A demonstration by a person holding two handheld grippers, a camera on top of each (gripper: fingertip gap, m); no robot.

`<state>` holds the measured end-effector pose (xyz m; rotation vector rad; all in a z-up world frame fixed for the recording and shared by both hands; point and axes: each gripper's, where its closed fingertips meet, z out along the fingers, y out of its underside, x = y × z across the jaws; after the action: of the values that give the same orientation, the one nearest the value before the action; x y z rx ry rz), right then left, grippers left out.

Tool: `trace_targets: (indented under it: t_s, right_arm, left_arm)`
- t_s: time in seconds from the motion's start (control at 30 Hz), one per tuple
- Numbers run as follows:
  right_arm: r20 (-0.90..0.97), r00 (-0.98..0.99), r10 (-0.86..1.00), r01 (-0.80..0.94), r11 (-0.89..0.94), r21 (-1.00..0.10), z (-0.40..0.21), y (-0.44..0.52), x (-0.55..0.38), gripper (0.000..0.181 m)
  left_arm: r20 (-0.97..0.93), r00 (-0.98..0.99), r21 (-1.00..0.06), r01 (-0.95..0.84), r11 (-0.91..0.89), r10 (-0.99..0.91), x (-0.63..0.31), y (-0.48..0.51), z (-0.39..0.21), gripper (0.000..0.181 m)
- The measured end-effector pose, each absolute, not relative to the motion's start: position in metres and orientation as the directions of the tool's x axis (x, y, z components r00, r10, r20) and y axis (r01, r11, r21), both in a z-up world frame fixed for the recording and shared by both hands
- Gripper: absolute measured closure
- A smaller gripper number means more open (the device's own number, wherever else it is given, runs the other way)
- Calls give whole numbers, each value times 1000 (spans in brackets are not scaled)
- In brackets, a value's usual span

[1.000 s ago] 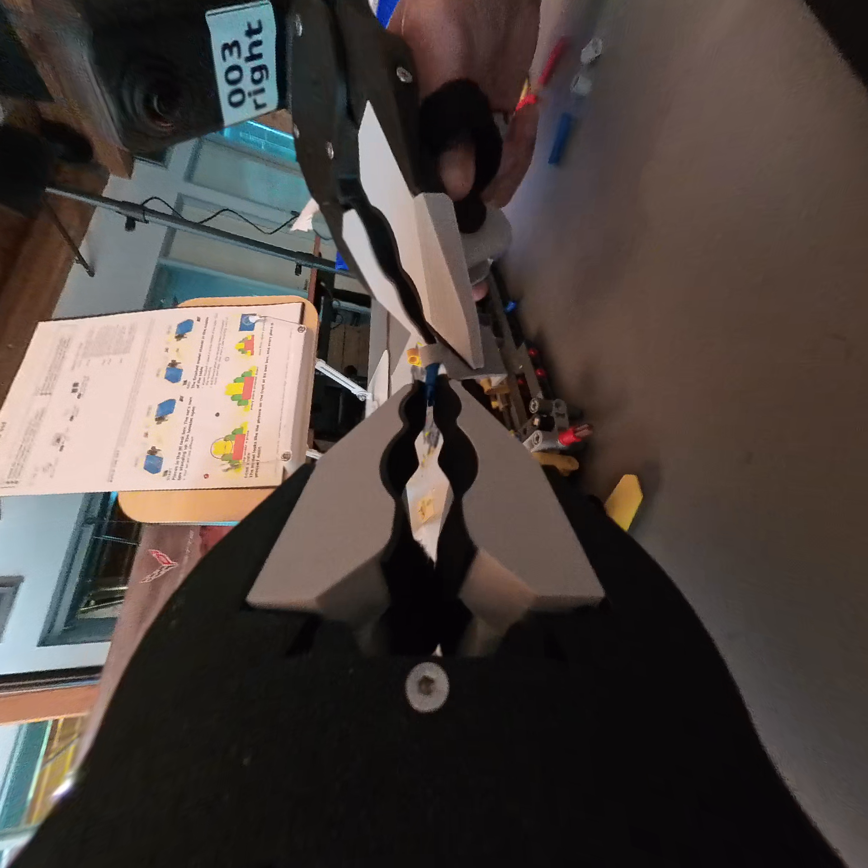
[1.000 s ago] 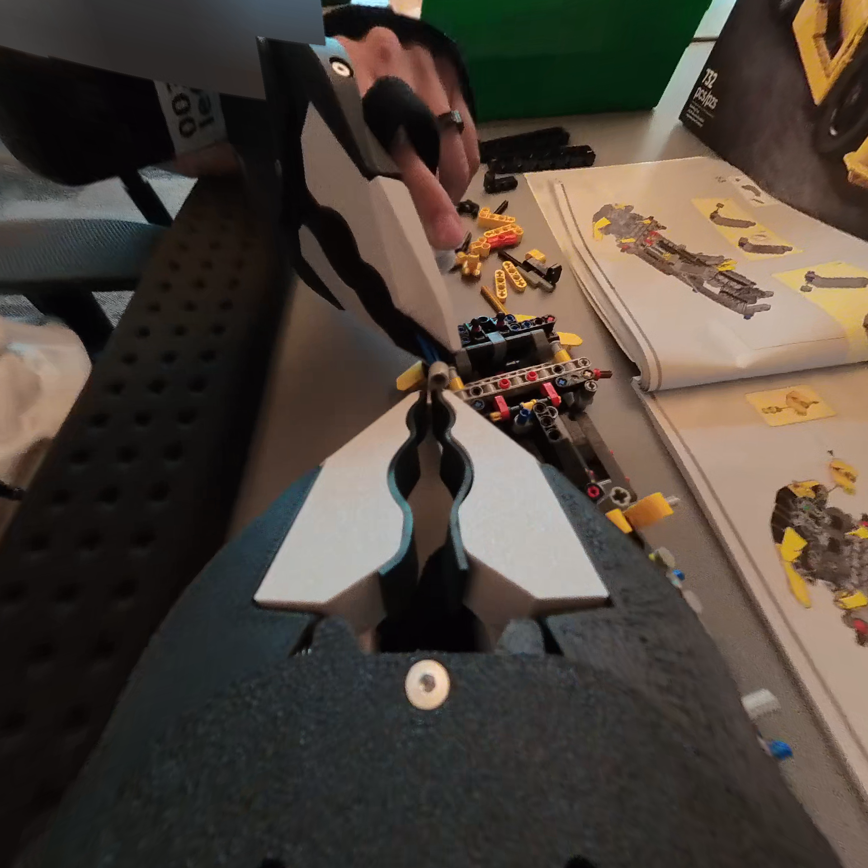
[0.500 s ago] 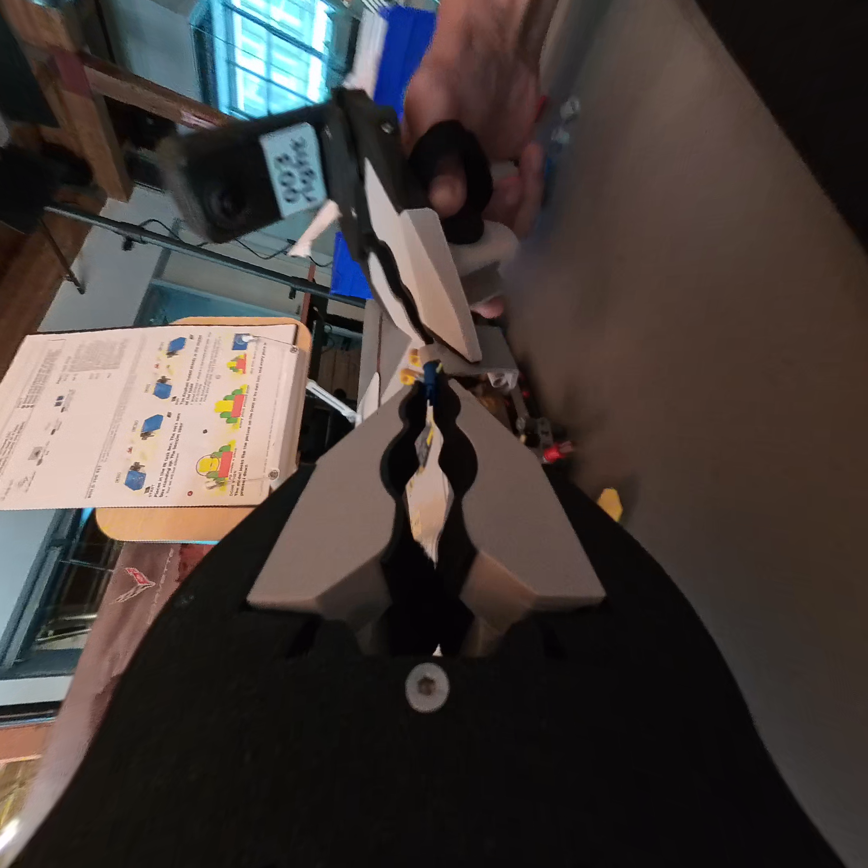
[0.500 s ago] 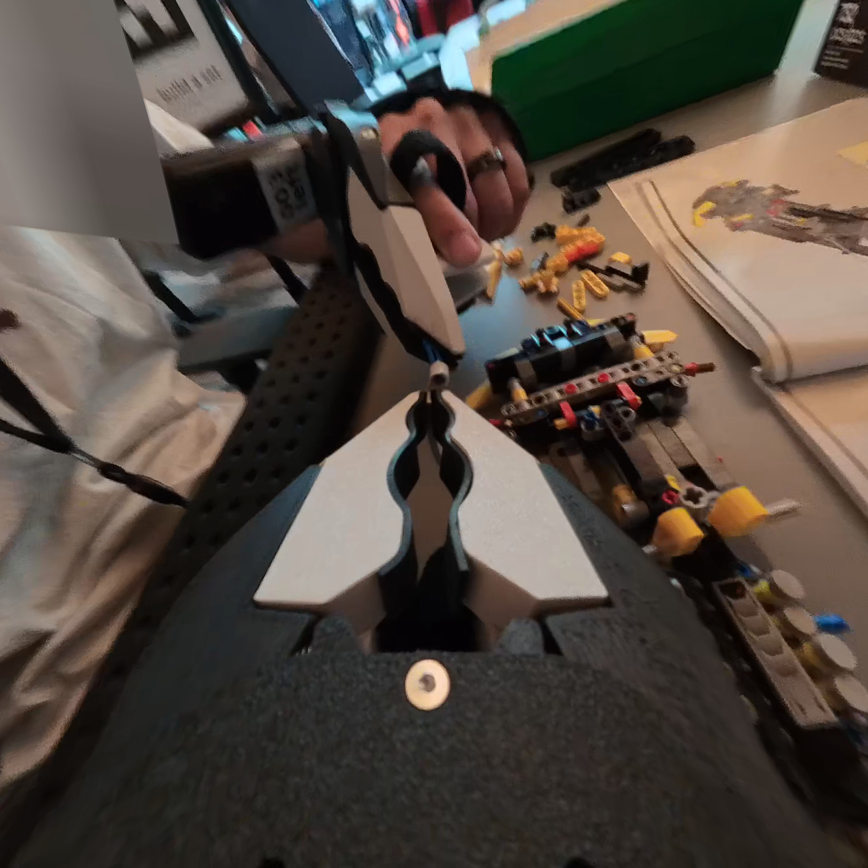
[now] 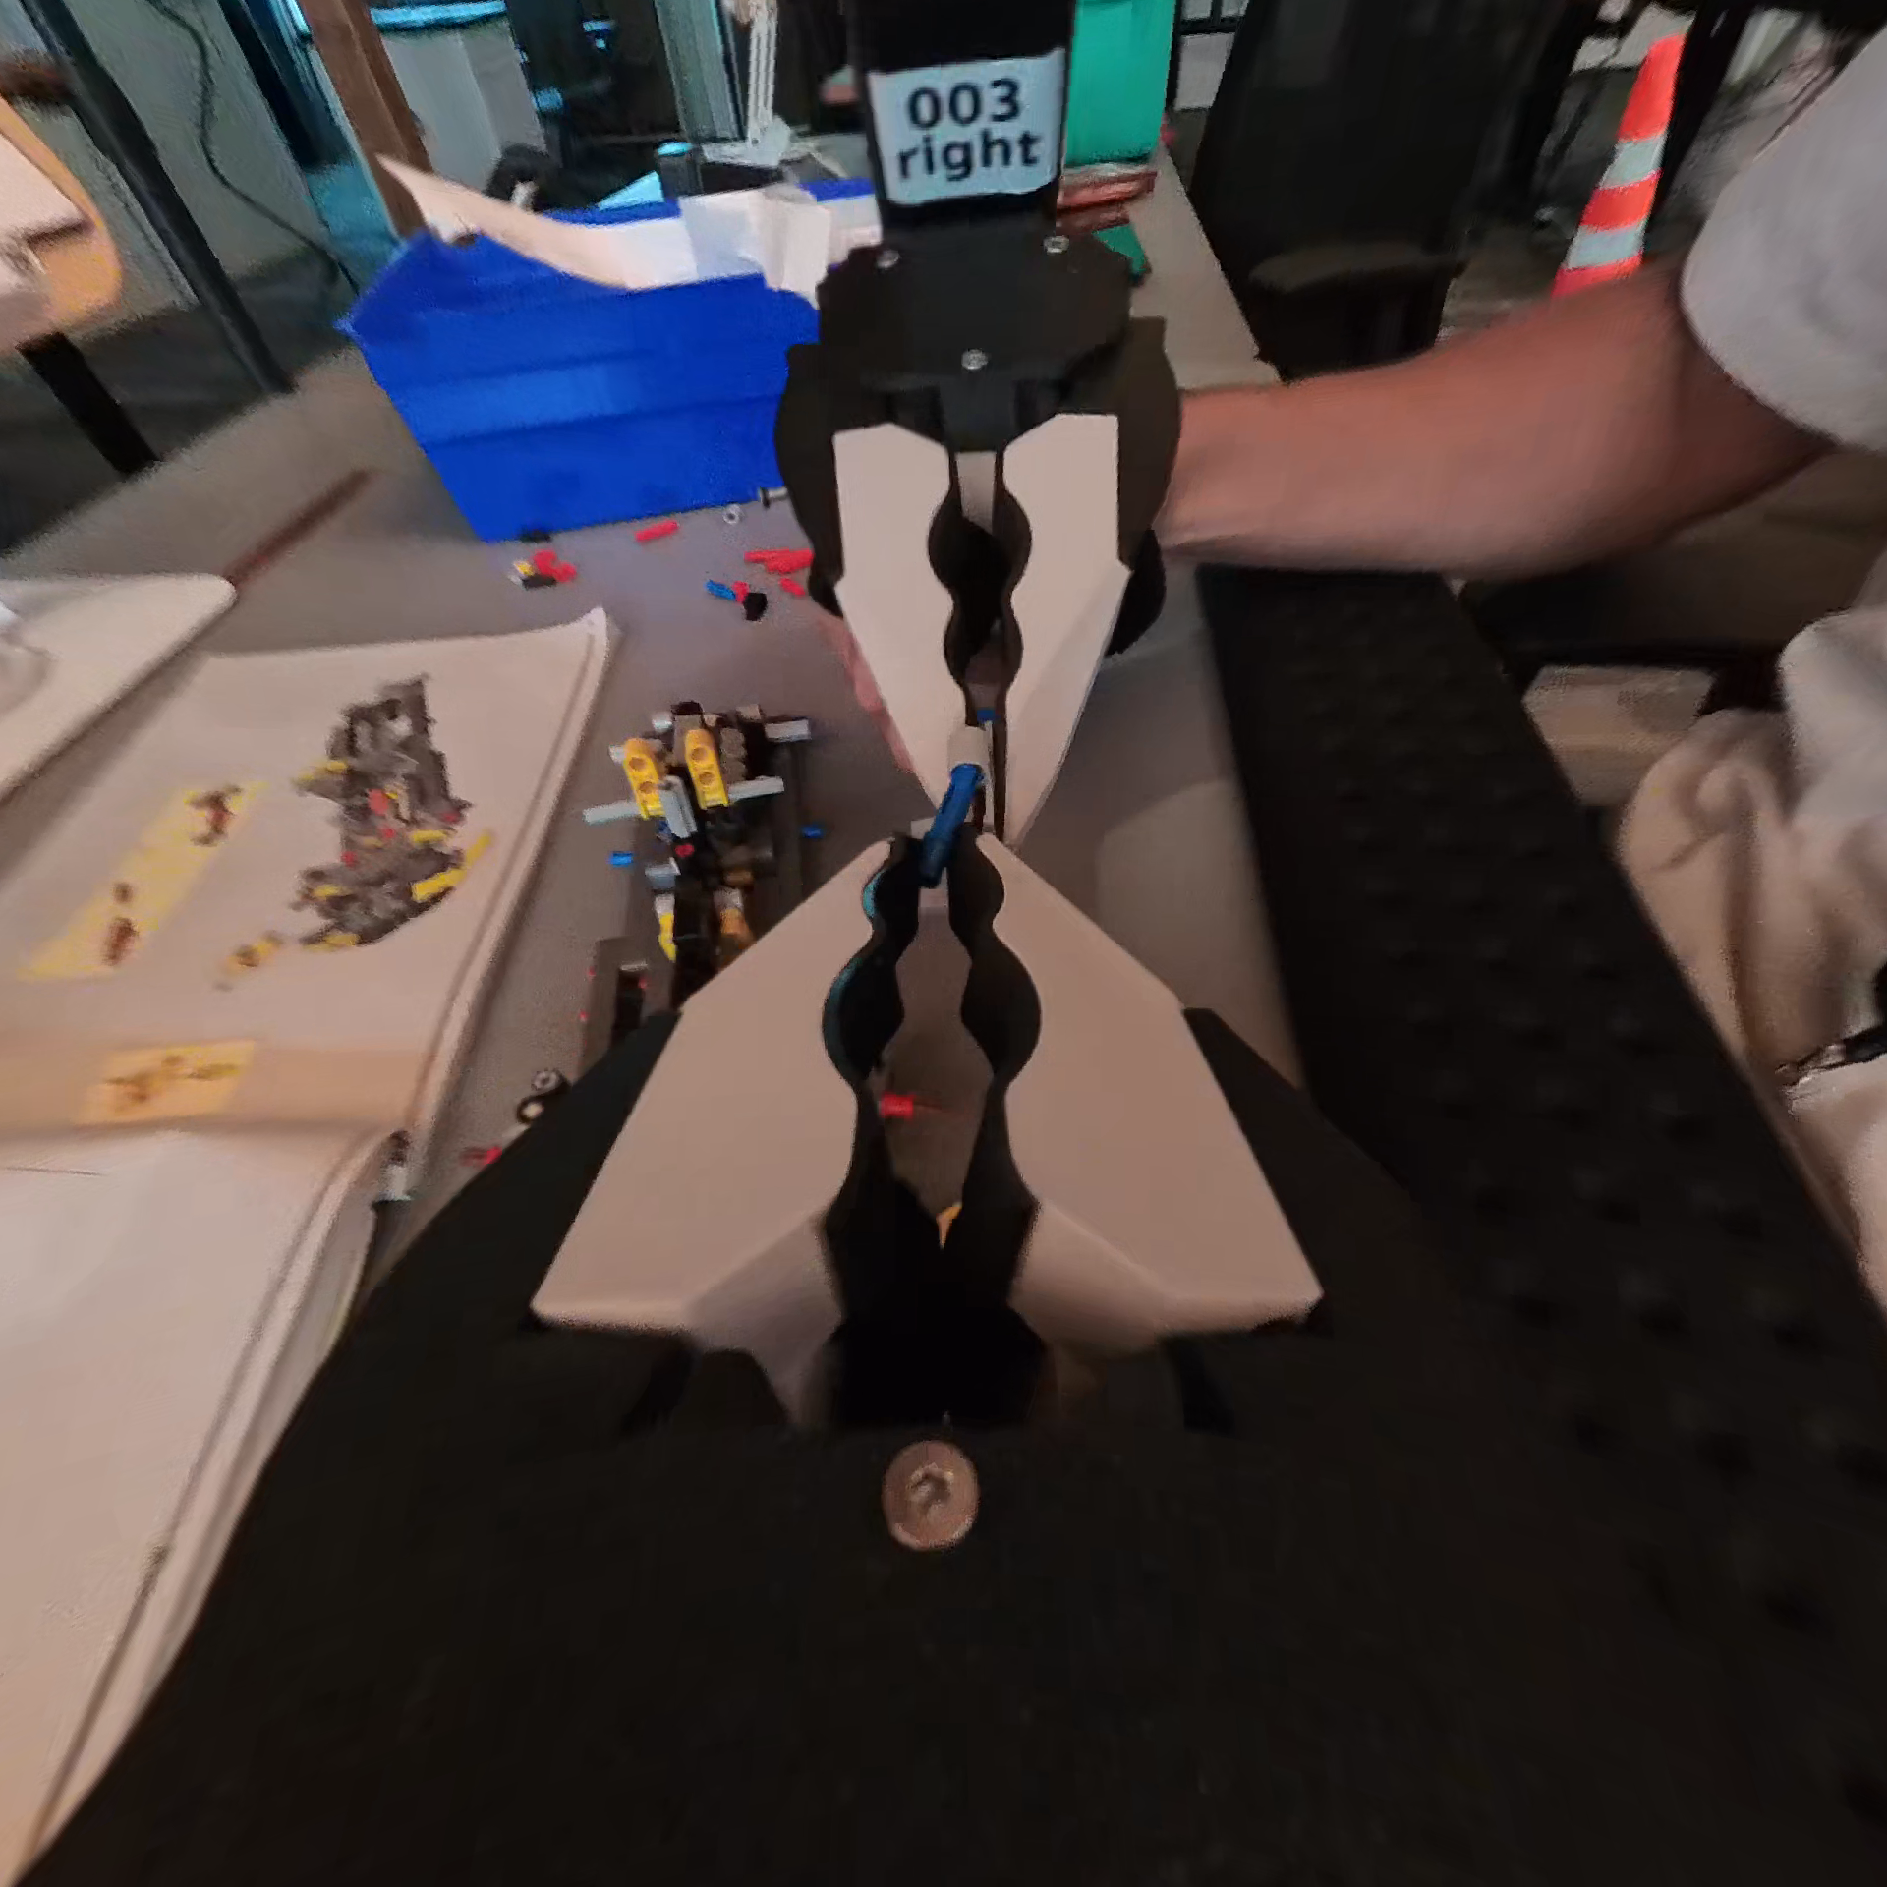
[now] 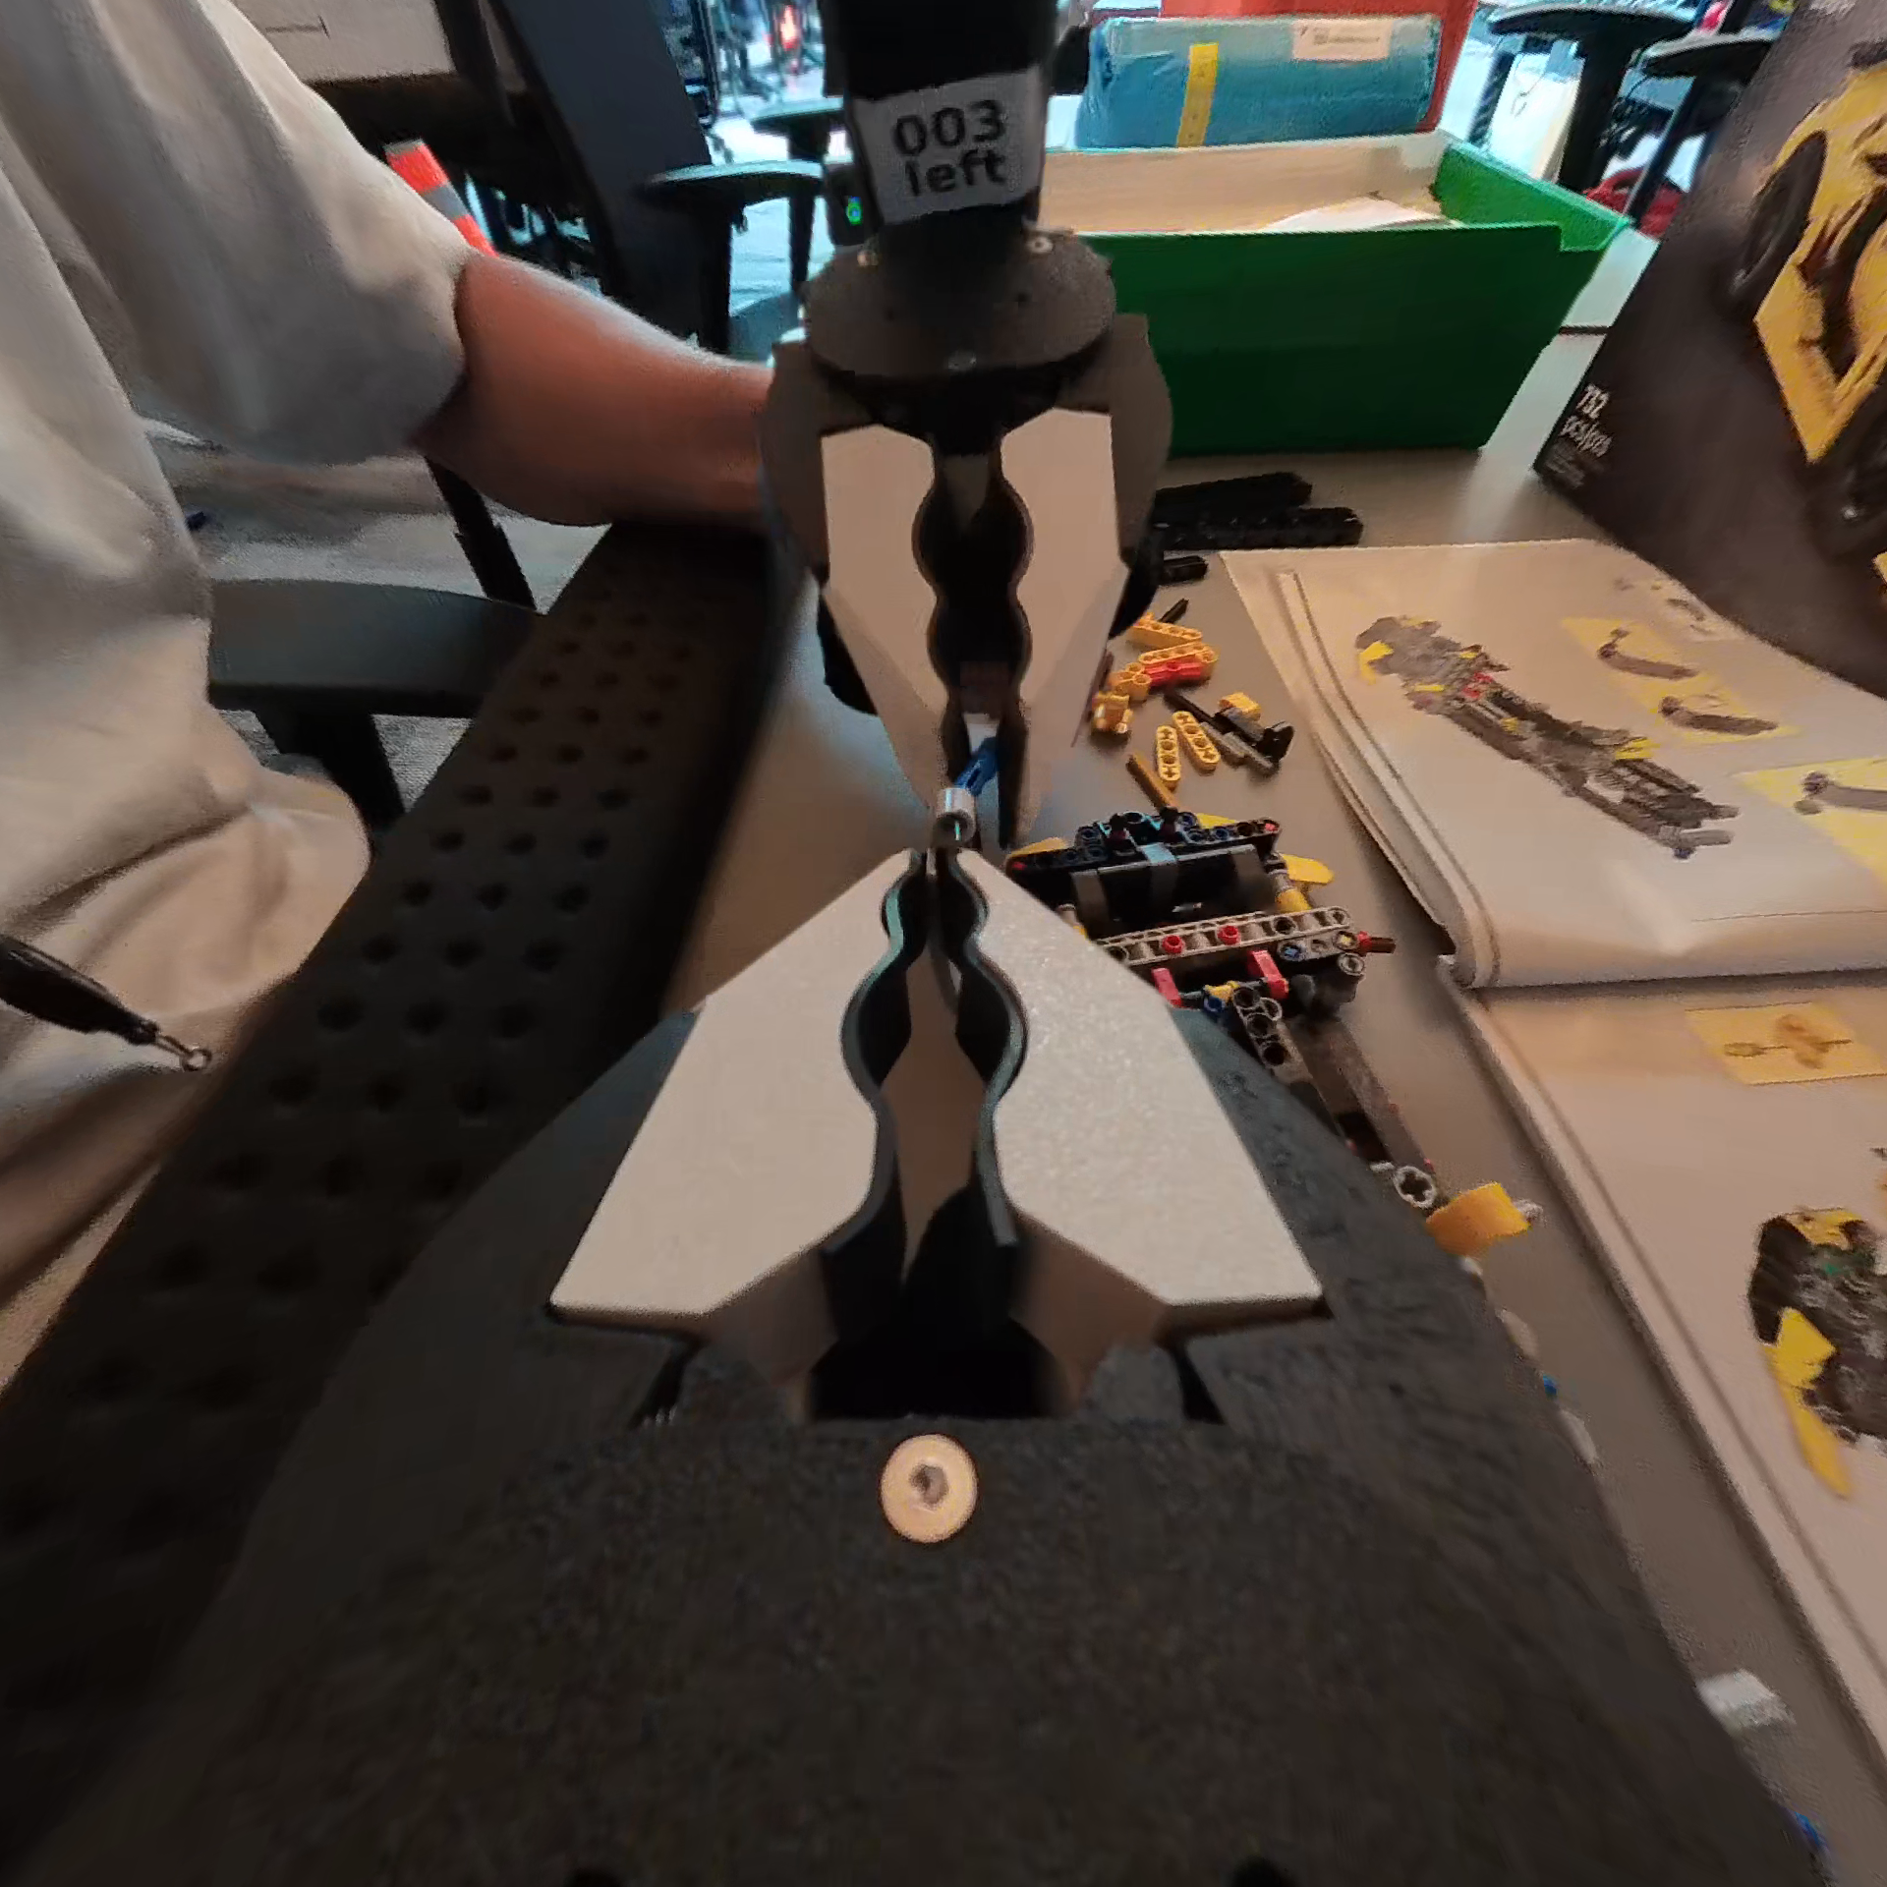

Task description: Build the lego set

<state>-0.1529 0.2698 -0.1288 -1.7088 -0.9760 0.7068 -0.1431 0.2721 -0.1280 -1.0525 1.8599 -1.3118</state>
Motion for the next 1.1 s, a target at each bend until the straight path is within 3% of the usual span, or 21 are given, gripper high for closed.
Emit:
trace_targets:
  t_s: [0.2,0.4,0.5,0.57,0.63,0.73,0.83,1.0,1.1]
  right_arm:
    - [8,545,838,293,-181,-939,-131,275,-146,180]
    - [-7,556,831,313,-218,-924,-139,275,-138,180]
    - [-47,585,810,259,-241,-935,-129,276,-127,180]
    - [-33,592,805,271,-238,-933,-130,276,-125,180]
    - [1,589,808,326,-237,-915,-138,276,-128,180]
    - [46,567,822,409,-233,-882,-152,273,-136,180]
    - [76,559,826,453,-226,-863,-159,272,-138,180]
    - [85,555,827,474,-231,-850,-163,271,-137,180]
    - [80,548,833,470,-227,-853,-162,269,-138,180]
  left_arm:
    - [36,-468,-950,-289,114,-883,-138,276,-130,180]
    - [0,-484,-935,-310,172,-875,-141,274,-137,179]
    - [-44,-474,-870,-414,267,-879,-161,276,-154,179]
    - [-135,-481,-740,-533,411,-866,-187,283,-175,179]
    - [-239,-507,-526,-649,550,-828,-219,300,-198,179]
    - [-300,-587,-293,-694,658,-752,-254,315,-211,179]
    - [-334,-684,-103,-658,746,-649,-274,321,-211,180]
    - [-356,-858,378,-495,783,-371,-297,368,-203,179]
    - [-290,-927,502,-359,787,-238,-297,374,-205,179]
